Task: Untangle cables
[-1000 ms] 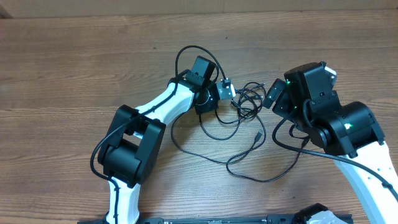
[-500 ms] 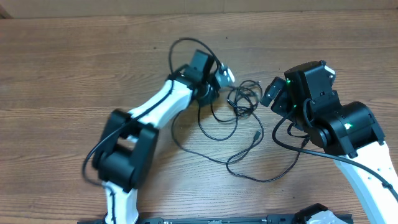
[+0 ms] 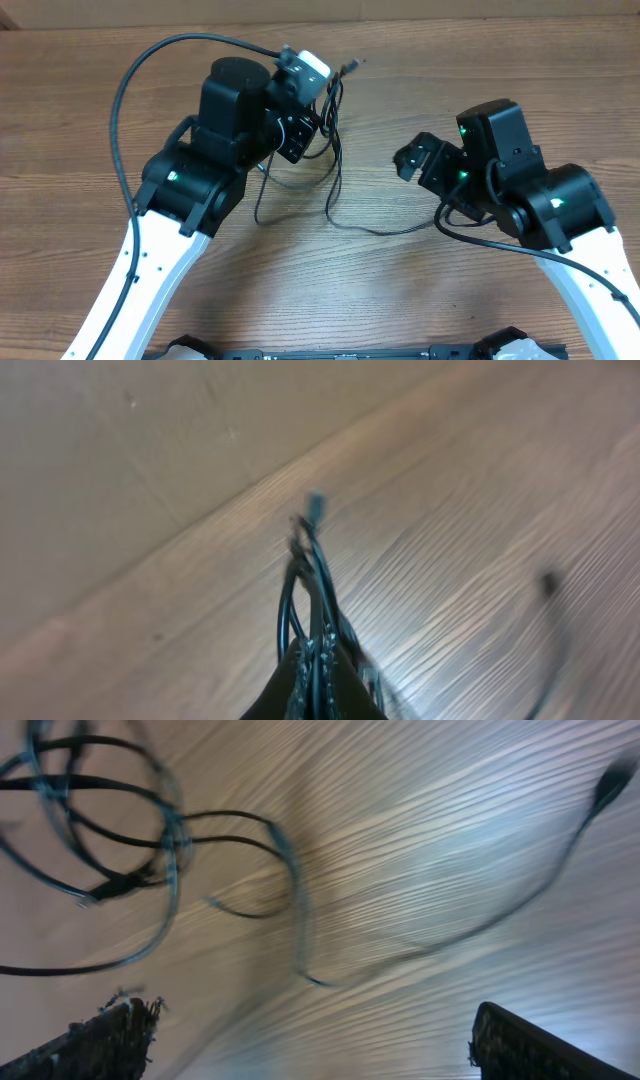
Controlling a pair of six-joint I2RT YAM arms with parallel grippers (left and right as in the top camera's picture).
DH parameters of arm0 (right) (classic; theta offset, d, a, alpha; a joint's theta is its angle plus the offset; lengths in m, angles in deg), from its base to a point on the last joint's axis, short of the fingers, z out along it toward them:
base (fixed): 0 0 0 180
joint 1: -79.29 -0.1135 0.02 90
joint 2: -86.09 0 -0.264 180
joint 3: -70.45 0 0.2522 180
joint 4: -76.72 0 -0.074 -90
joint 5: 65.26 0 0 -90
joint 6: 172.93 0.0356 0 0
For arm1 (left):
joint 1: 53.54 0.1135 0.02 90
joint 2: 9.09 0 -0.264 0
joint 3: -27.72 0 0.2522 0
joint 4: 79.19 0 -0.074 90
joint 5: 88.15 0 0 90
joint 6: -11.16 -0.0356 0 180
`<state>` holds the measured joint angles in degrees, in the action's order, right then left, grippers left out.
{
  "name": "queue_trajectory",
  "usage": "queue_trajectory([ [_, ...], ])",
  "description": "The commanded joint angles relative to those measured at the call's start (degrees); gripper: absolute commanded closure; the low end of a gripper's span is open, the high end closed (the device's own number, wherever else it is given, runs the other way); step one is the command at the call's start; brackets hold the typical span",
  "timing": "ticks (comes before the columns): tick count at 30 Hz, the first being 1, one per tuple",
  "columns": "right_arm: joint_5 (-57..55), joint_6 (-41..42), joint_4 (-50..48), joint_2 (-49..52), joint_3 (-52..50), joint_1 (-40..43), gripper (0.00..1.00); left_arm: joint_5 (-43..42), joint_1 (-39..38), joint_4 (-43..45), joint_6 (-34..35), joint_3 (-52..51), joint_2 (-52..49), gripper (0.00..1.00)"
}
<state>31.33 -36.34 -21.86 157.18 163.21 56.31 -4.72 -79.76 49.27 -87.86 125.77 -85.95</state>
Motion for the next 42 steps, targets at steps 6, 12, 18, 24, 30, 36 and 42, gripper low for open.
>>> queue_trajectory([
  [6,24.22,1.55,-26.82,-0.02,-15.61,-0.31,0.0,-5.68,-0.02,1.14,27.93,0.63,3.28,0.96],
  [12,24.22,-0.15,-38.82,0.98,-18.78,-0.31,0.0,-12.98,-0.04,4.17,36.76,0.61,3.28,0.96],
  [18,23.87,-3.5,-48.92,3.63,-18.95,-1.57,0.0,-13.0,0.33,4.31,49.33,0.63,3.45,0.96],
  [24,14.47,-3.8,-52.96,8.68,-18.95,-4.87,0.04,-19.15,0.31,7.89,54.49,0.61,3.48,0.96],
  [30,14.32,-3.85,-61.48,9.94,-18.95,-5.35,0.25,-26.14,0.31,9.49,55.95,0.63,3.5,0.96],
  [36,9.66,-5.09,-58.95,9.94,-18.95,-5.35,0.96,-27.74,0.39,9.75,55.93,0.61,3.5,0.96],
  [42,0.35,-4.92,-43.89,9.94,-18.95,-4.87,0.96,-29.68,5.7,11.21,55.74,0.63,3.54,0.96],
])
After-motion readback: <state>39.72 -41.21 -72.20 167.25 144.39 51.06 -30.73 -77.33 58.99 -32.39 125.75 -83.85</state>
